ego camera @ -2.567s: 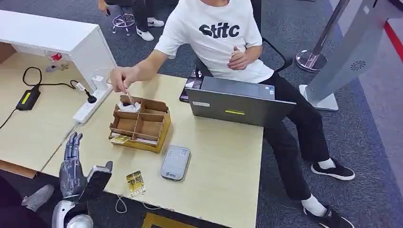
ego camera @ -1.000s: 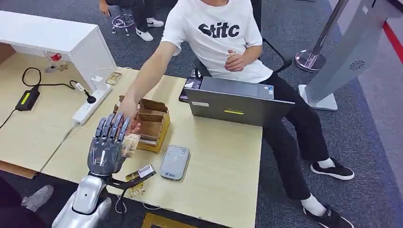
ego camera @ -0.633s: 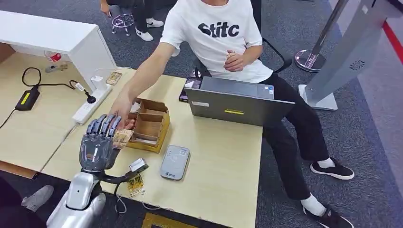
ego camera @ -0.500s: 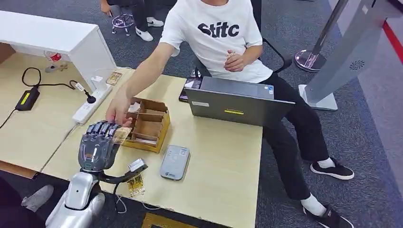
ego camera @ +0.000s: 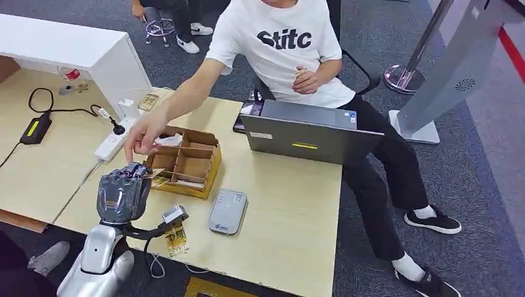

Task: Pass the card to the sensor for recognition and then transmit it.

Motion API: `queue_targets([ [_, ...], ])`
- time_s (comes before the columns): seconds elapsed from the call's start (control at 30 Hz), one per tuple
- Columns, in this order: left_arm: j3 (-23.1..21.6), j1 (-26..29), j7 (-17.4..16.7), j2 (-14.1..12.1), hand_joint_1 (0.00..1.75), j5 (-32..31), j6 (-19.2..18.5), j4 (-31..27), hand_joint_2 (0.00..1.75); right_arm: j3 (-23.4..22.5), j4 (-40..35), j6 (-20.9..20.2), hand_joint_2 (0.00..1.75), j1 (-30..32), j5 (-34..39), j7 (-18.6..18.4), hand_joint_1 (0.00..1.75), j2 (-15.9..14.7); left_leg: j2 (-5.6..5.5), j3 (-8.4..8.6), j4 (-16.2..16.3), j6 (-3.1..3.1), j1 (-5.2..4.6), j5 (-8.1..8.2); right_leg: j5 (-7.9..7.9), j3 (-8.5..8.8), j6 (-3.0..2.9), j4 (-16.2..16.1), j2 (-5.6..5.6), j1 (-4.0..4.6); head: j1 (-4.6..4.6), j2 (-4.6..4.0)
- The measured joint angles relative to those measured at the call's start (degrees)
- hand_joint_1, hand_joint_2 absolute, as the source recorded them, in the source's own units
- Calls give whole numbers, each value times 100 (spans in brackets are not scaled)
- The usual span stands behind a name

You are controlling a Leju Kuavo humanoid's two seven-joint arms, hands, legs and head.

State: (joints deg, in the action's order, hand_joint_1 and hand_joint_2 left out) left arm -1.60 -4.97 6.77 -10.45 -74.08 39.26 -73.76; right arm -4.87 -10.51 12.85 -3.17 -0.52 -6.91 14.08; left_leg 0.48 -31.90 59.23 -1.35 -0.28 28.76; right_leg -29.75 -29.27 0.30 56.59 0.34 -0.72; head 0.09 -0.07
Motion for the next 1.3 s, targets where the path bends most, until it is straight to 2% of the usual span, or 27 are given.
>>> queue_targets([
  [0.13, -26, 121, 204, 167, 175, 101, -35, -171, 175, 0, 0, 18, 175, 0, 2, 7, 0, 4, 1, 0, 0, 0, -1, 0, 0, -1, 0, -2, 0, -1, 2, 0],
  [0.27, -368, 197, 337, 488, 175, -133, -273, -186, 175, 0, 0, 17, 175, -1, -4, 9, 0, 15, -1, -1, 1, 0, -5, 0, 0, 0, 1, -6, -2, -2, 2, 0],
  [0.4, -853, 161, 280, 827, 175, -113, -356, 92, 175, 0, 0, 17, 175, -2, -31, 9, 0, 20, 1, -1, 2, -1, -6, 0, 4, -1, 5, -7, 1, -3, 2, 0],
  [0.53, -1139, 7, 248, 1039, 175, -83, -538, 529, 175, 4, 0, 20, 175, -4, -66, -13, 0, 33, 1, 0, 2, -1, -6, 0, 5, -1, 6, -7, 0, -3, 2, 0],
  [0.8, -1467, -206, 191, 1272, 175, -155, -666, 1394, 175, 59, 0, 17, 175, -8, -107, -33, 0, 35, 1, 0, 2, 1, -1, -1, 5, -3, 5, -4, 2, -1, 2, 0],
  [1.03, -1591, -339, 60, 1351, 175, -275, -730, 1902, 175, 74, 0, 20, 175, -12, -140, -63, 0, 35, 0, 0, 1, 0, -2, -1, 5, 1, 5, -4, 0, 0, 2, 0],
  [1.3, -1617, -443, -159, 1347, 175, -579, -376, 2133, 175, 76, 0, 20, 175, -13, -151, -81, 0, 37, 0, 2, 2, -2, -1, -5, 7, 1, 4, -4, 2, 0, 2, 0],
])
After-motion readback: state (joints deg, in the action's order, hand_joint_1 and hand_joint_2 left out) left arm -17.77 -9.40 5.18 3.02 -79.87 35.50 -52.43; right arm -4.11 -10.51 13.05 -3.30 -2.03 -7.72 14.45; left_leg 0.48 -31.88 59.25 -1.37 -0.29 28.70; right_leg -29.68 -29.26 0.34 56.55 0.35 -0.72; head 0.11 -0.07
